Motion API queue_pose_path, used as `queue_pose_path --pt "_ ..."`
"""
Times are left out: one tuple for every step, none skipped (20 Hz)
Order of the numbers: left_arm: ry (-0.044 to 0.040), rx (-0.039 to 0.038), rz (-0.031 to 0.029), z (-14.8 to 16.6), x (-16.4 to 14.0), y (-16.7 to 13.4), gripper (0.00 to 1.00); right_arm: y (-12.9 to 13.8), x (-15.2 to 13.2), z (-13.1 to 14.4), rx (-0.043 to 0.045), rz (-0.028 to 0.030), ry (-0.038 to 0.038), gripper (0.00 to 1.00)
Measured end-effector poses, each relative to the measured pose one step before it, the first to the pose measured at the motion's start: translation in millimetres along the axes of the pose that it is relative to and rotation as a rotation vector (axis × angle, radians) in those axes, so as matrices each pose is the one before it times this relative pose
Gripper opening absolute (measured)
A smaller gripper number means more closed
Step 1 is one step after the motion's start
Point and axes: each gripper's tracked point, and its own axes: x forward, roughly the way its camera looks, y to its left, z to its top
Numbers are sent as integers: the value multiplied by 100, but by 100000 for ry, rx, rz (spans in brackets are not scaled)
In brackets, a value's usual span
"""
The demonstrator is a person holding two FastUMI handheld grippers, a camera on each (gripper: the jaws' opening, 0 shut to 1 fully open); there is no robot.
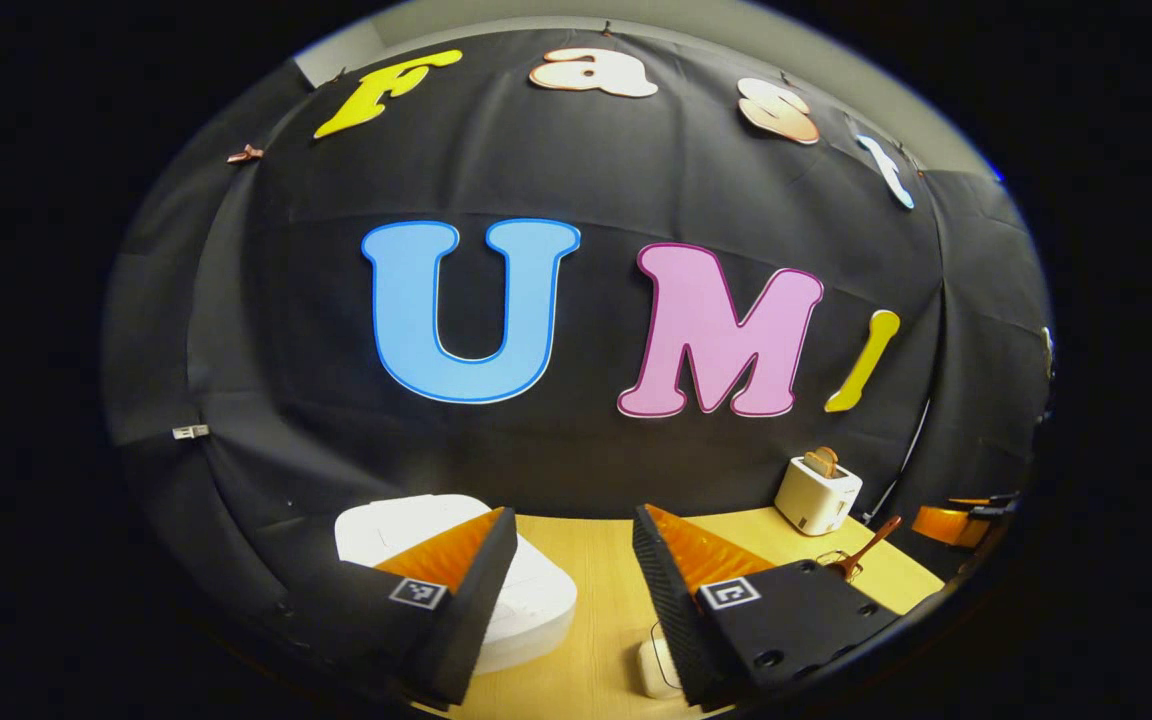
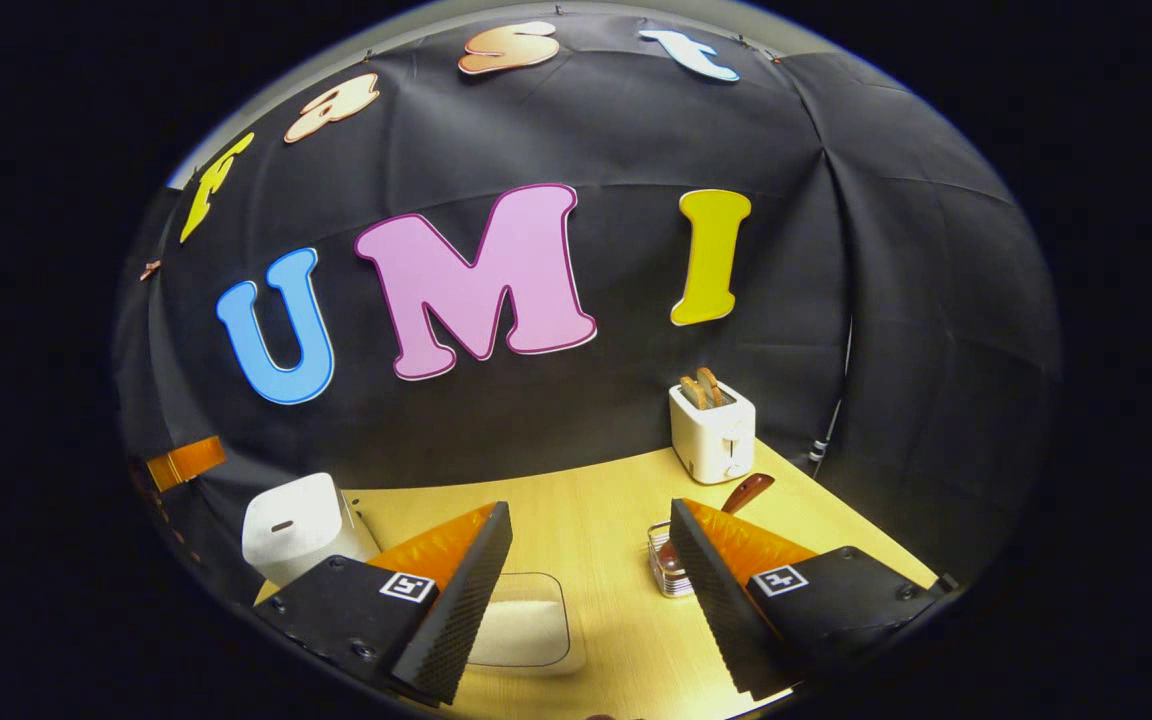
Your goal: Close the left gripper, press the button to open the rice cooker; take a wooden spoon from the chopstick holder with the right hand, scoop a spoonful of rice and pour it into the rice cooker, then put the wooden spoon back into the chopstick holder.
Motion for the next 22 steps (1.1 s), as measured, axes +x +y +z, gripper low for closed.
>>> queue_pose_path --pt "-124 -60 1217 233 360 760 69 -296 -80 149 -376 -675 -588 99" --pt "57 439 954 90 375 612 65 -197 -79 86 -29 -528 -210 98" --pt "218 640 1188 203 311 761 57 -247 -36 -59 244 -539 191 98" --pt "168 586 852 27 349 704 48 -240 16 -164 388 -638 424 98" --pt "162 299 178 170 313 582 46 -281 -33 -180 322 -670 641 98" --pt "627 -28 -173 -239 559 479 35 -248 11 -301 327 -633 993 98" --pt "1101 -570 -312 -196 267 458 24 -166 14 -261 378 -550 957 98" --pt "1294 -706 706 -510 449 776 13 -170 -73 -204 264 -435 688 98" --pt "1390 -1670 2109 -552 579 984 12 -153 -43 -59 -66 -537 329 98" --pt "2325 -2613 543 -868 595 837 8 -135 0 -154 -365 -682 377 98" --pt "2762 -2480 -1321 -766 415 206 5 -41 27 -141 -427 -346 467 98" --pt "2968 -1773 398 -1114 498 567 5 15 -8 -181 -309 -153 532 99" --pt "3946 -1055 469 -1038 789 723 5 13 -1 -189 -209 4 718 99" --pt "3489 -319 300 -1118 611 622 5 185 -22 -181 -216 81 837 98" --pt "2351 118 619 -801 828 547 5 47 -35 -281 -338 132 827 98" --pt "2662 -151 658 -638 804 610 5 173 42 -183 -400 75 825 99" --pt "2579 -771 46 -667 725 371 5 141 8 -208 -426 83 865 99" --pt "2519 -1134 -133 -712 817 179 5 163 -26 -304 -366 233 868 99" --pt "2027 -665 163 -533 627 185 5 177 -28 -156 -254 231 579 99" --pt "2062 -234 846 -651 545 356 5 225 62 -279 -242 317 846 99" --pt "1882 136 659 -629 319 254 5 170 -38 -222 -252 310 815 99" --pt "1325 195 403 -452 364 100 5 120 -8 -198 -431 200 705 99"
